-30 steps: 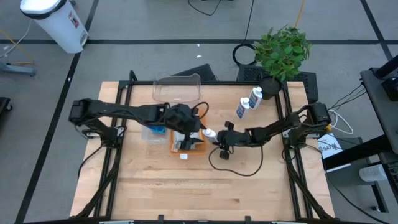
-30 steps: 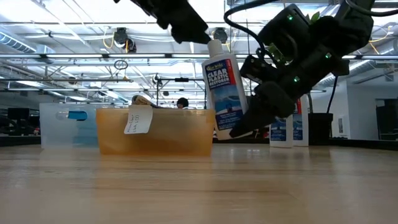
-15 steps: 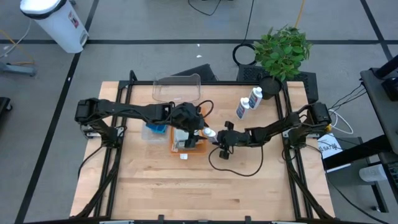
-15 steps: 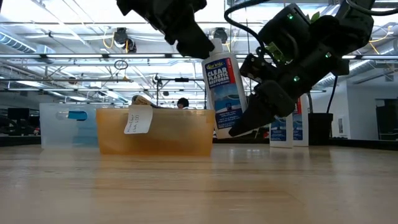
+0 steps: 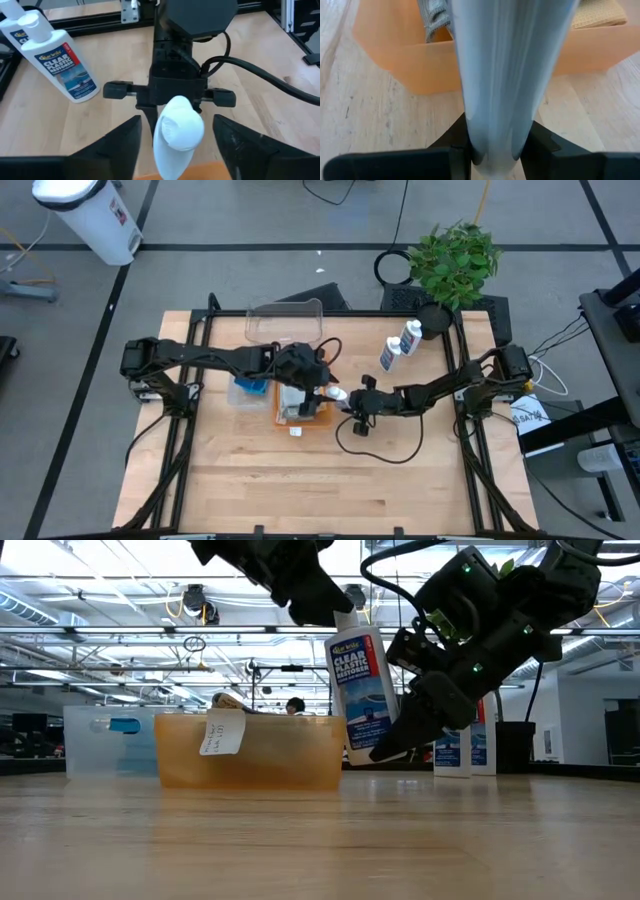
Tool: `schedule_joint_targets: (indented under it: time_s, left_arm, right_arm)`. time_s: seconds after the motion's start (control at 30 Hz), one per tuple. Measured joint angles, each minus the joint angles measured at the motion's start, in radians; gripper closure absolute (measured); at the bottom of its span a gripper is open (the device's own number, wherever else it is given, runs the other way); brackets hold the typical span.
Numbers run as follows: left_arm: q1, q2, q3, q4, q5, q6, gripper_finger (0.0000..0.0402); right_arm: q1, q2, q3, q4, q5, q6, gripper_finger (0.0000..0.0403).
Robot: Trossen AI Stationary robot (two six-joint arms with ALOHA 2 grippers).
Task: Pick & Place Kitchen Items
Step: Put the plastic restorer bottle into the transparent bin
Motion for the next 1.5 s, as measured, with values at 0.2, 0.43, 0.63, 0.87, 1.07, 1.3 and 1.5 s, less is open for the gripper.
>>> schedule_joint_targets:
  time_s: [0.2, 0.43, 0.63, 0.87, 1.07, 1.3, 1.5]
  left_arm:
    - [0.000, 0.000, 0.000, -0.001, 0.001, -0.004, 0.0247]
    - [0.000, -0.011, -0.001, 0.001, -0.019, -0.010, 0.0289]
    - [0.015, -0.112, -0.003, -0.052, -0.111, -0.011, 0.0289]
    - [0.094, -0.310, 0.000, -0.131, -0.222, 0.000, 0.0289]
    - [0.243, -0.446, 0.001, -0.190, -0.324, 0.008, 0.0289]
    - [0.526, -0.471, 0.000, -0.262, -0.275, -0.046, 0.0289]
    - [0.704, -0.374, -0.009, -0.298, -0.151, -0.090, 0.0289]
  right_arm:
    - [0.000, 0.000, 0.000, 0.000, 0.000, 0.000, 0.0312]
    - [0.000, 0.000, -0.001, 0.001, -0.001, 0.014, 0.0289]
    - [-0.001, -0.055, 0.001, -0.047, 0.019, 0.028, 0.0212]
    - [-0.001, -0.223, -0.010, -0.171, 0.001, 0.088, 0.0154]
    - [0.000, -0.319, -0.066, -0.170, 0.003, 0.135, 0.0143]
    - [-0.001, -0.335, -0.154, 0.007, 0.004, 0.135, 0.0149]
    - [-0.003, -0.335, -0.182, 0.050, 0.005, 0.132, 0.0149]
